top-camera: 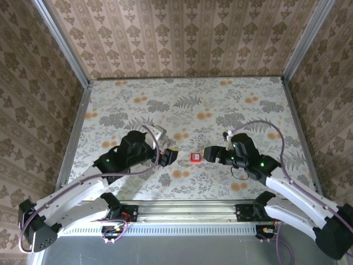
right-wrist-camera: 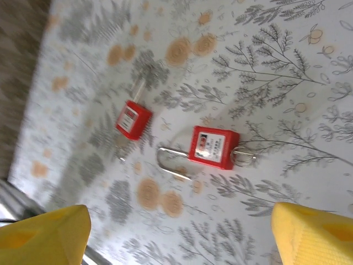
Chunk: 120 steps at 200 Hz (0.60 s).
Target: Unlock with the key
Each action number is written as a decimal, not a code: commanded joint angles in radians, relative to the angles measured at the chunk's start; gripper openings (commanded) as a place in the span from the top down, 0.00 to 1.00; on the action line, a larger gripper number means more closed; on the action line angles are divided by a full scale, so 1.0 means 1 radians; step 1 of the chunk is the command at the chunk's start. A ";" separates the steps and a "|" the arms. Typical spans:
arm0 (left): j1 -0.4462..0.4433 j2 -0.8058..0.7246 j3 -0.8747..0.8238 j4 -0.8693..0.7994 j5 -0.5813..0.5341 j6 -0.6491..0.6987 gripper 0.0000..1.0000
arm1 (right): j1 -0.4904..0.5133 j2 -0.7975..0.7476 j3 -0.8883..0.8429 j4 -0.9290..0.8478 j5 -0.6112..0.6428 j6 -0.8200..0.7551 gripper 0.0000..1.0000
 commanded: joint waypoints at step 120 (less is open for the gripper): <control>0.011 -0.326 0.091 -0.229 -0.043 0.008 0.00 | 0.205 0.652 0.383 -0.301 0.152 -1.234 0.15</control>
